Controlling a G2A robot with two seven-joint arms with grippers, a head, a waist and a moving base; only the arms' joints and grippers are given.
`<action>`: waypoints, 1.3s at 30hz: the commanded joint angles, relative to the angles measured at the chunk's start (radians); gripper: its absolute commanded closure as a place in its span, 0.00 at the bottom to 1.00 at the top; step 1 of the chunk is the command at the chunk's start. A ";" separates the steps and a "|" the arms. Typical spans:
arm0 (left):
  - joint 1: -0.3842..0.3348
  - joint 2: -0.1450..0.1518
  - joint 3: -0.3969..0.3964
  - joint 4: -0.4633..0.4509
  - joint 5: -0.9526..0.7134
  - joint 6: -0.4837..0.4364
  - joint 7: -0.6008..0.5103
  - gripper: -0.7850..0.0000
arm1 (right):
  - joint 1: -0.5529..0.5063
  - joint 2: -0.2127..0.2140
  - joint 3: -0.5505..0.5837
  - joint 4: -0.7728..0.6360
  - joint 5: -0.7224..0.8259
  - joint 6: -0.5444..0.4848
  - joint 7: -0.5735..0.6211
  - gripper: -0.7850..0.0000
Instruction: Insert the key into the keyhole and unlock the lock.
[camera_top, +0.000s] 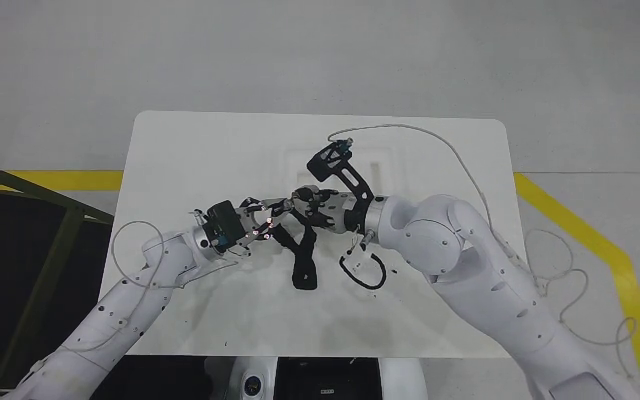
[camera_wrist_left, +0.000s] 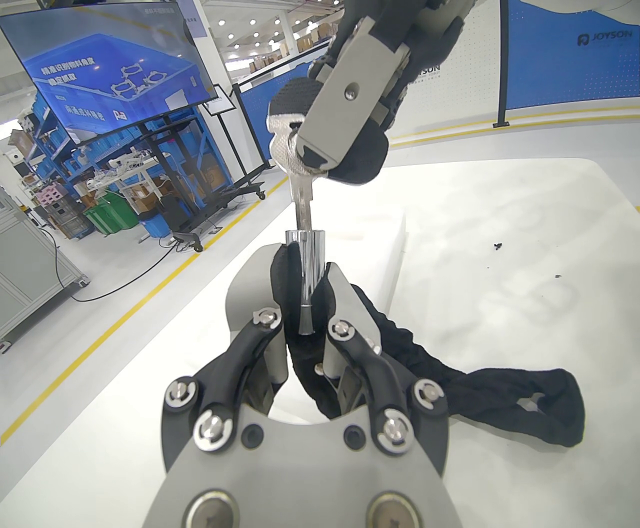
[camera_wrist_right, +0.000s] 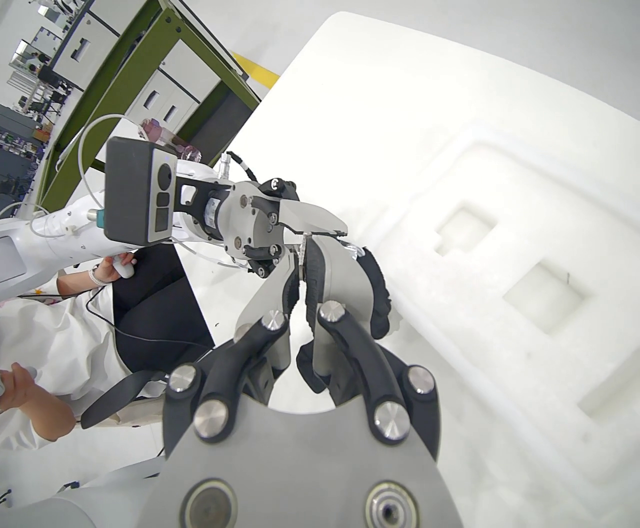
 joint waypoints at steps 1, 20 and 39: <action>0.000 0.000 0.000 0.000 0.000 0.000 0.000 1.00 | -0.001 -0.001 0.000 0.000 -0.004 0.005 0.001 1.00; 0.000 0.000 0.000 0.000 0.000 0.000 0.000 1.00 | -0.013 -0.012 0.016 0.012 0.005 -0.009 0.008 0.00; 0.000 0.000 0.000 0.000 0.000 0.000 0.000 1.00 | -0.011 0.021 0.109 0.093 0.045 -0.596 0.089 0.00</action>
